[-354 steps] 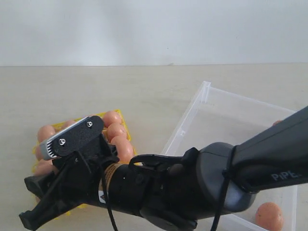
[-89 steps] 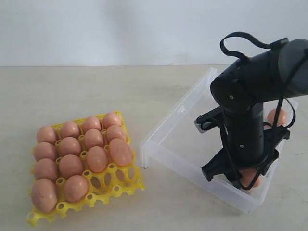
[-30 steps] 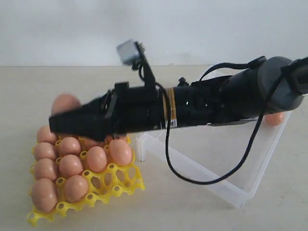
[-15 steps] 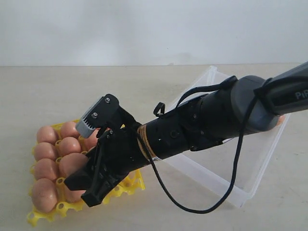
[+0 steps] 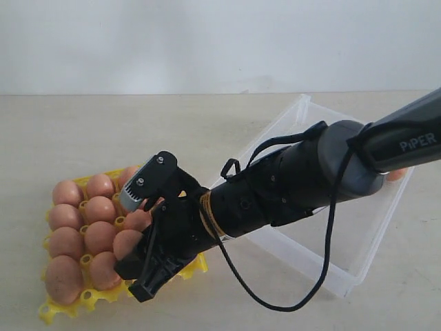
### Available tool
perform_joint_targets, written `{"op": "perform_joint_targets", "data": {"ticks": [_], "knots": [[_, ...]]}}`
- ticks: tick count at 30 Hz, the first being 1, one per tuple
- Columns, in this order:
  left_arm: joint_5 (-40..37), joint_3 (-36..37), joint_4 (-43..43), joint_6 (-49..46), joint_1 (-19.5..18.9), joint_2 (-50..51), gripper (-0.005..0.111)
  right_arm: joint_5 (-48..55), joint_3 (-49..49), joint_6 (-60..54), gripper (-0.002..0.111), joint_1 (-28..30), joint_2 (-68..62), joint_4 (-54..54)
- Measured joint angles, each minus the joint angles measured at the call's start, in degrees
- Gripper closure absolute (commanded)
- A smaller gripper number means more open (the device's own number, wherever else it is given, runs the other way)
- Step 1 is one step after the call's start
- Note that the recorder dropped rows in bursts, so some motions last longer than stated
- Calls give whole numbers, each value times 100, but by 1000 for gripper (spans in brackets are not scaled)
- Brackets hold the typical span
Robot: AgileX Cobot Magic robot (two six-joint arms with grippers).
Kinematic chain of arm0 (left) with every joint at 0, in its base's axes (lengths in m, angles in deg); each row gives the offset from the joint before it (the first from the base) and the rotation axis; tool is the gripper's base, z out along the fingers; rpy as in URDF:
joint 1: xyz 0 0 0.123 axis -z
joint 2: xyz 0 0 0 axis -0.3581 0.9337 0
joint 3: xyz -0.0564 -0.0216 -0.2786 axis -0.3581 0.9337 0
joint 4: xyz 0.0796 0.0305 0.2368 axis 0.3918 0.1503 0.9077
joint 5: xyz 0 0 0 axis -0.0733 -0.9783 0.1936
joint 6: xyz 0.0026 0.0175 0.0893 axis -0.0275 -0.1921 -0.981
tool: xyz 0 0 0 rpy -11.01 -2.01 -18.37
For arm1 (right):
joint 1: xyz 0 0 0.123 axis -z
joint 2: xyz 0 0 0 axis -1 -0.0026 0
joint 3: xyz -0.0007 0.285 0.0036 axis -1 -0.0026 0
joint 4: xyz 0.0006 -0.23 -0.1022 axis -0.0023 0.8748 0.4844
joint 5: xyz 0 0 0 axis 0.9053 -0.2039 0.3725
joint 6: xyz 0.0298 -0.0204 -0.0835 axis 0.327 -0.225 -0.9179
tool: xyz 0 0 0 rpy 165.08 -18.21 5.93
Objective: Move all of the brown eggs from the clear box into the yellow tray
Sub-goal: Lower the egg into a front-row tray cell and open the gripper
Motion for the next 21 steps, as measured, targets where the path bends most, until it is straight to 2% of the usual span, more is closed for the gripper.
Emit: {"op": "perform_joint_targets", "data": {"ticks": [13,16,21], "knots": [[0,0,0,0,0,0,103,-36,-10,130,107,-2,-23,25],[0,0,0,0,0,0,103,-77,-10,139,94,-2,-23,25],[0,0,0,0,0,0,103,-89,-10,143,56,-2,-23,25]]}}
